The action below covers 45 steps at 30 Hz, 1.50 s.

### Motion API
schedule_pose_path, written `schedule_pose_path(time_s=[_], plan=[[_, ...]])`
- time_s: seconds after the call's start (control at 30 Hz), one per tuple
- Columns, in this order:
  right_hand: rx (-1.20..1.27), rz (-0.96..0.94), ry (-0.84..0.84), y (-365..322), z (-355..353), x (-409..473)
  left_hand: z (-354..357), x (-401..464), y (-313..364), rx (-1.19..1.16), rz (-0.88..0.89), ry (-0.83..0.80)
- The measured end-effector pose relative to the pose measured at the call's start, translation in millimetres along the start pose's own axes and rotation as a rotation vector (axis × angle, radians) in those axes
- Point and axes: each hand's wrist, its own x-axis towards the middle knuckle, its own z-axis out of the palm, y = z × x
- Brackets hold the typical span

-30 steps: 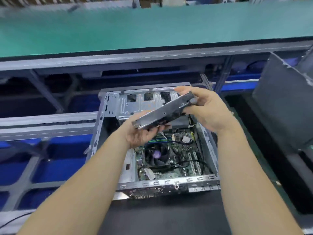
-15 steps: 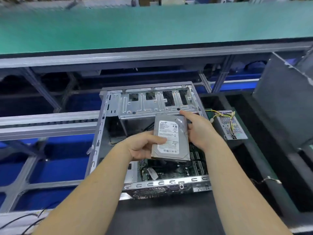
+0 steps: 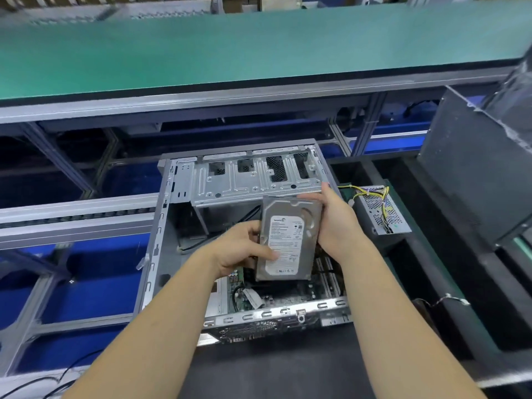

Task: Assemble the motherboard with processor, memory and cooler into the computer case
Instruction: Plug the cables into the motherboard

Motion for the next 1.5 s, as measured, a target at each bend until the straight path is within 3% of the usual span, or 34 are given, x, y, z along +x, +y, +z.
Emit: schedule_pose_path(time_s=[0.27, 0.4, 0.6, 0.7, 0.83, 0.97, 1.1, 1.2, 1.27, 1.33, 1.5], plan=[[0.073, 0.138, -0.148, -9.5, -10.5, -11.7, 5.2, 0.9, -0.9, 0.133, 0.280, 0.155], [0.009, 0.093, -0.146, -15.4, -13.9, -18.7, 3.8, 0.0, 3.4, 0.097, 0.323, 0.130], [0.112, -0.011, -0.172, -19.6, -6.1, -23.2, -3.4, -4.8, 21.0, 0.053, 0.396, 0.097], [0.272, 0.018, -0.127, -17.9, -3.6, -19.1, -2.4, -8.9, 38.7, 0.214, 0.501, 0.113], [0.374, 0.131, -0.201, -15.4, -9.9, -19.1, -0.8, -13.8, 63.0, 0.482, 0.628, 0.141], [0.414, 0.164, -0.267, -11.3, -16.1, -19.8, -3.8, -7.9, 70.6, 0.782, 0.700, 0.271], [0.295, 0.207, -0.237, -9.2, -8.6, -24.3, -4.9, -0.7, 64.5, 0.671, 0.626, 0.325], [0.244, 0.206, -0.165, -11.5, -13.5, -30.7, -8.3, 4.4, 62.2, 0.225, 0.476, 0.409], [0.190, 0.204, -0.109, -12.0, -19.8, -34.7, -10.6, 6.4, 60.5, 0.053, 0.354, 0.535], [0.098, 0.195, -0.042, -10.7, -23.9, -37.0, -8.2, 7.7, 53.9, 0.025, 0.218, 0.578], [-0.156, 0.171, 0.035, 2.2, -10.8, -40.4, 13.3, 19.3, 35.2, -0.002, -0.037, 0.502]])
